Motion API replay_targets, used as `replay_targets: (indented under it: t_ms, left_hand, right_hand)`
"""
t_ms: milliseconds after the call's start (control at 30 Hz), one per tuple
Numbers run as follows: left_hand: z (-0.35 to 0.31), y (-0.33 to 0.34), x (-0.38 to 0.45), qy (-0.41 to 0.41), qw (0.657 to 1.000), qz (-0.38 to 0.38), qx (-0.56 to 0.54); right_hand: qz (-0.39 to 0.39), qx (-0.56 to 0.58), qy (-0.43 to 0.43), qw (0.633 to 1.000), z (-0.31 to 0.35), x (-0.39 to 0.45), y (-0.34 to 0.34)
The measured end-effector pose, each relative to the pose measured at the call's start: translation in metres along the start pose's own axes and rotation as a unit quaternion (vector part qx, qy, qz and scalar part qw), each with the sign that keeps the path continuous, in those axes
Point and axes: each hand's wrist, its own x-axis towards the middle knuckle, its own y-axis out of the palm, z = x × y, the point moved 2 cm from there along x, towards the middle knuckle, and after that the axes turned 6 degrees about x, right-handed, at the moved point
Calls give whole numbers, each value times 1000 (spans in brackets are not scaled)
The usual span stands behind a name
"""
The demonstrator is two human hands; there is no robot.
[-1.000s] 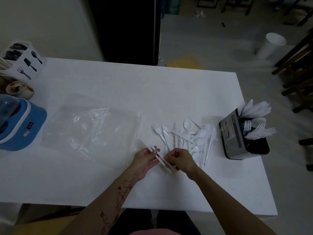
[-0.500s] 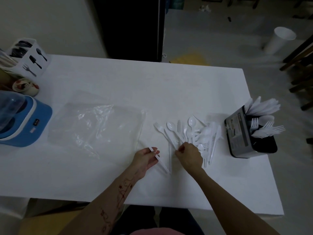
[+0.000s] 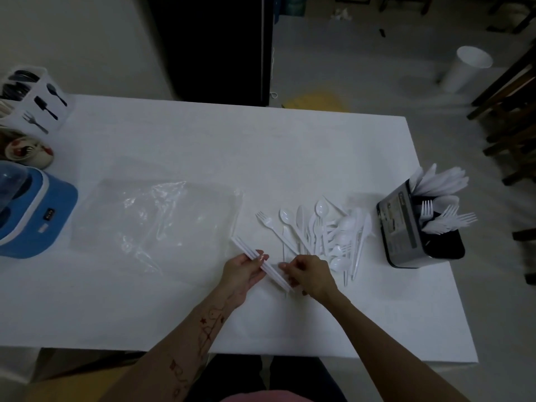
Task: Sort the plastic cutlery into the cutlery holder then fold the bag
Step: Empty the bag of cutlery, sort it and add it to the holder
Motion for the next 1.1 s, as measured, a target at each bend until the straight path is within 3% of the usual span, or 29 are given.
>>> replay_targets:
  t_ms: [133,400,567,700,1100]
  left_hand:
    - [3,-10,2,2,999,-31,8]
    - [5,-17,4,-20,999,-18,30]
    - [4,-10,3,-30,998,6,61]
    - [4,-2,3,-26,998,13,61]
    - [2,12,3,-38,999,30,7]
  right_hand:
    - [-52,-223,22,973,-3,1,11]
    - [-13,-269,29,963,5,3,11]
    - [26,-214,-66,974,5,0,-1]
    - [15,-136,-151,979,13,-1,-6]
    - [48,-60,-195,978,7,-7,-10]
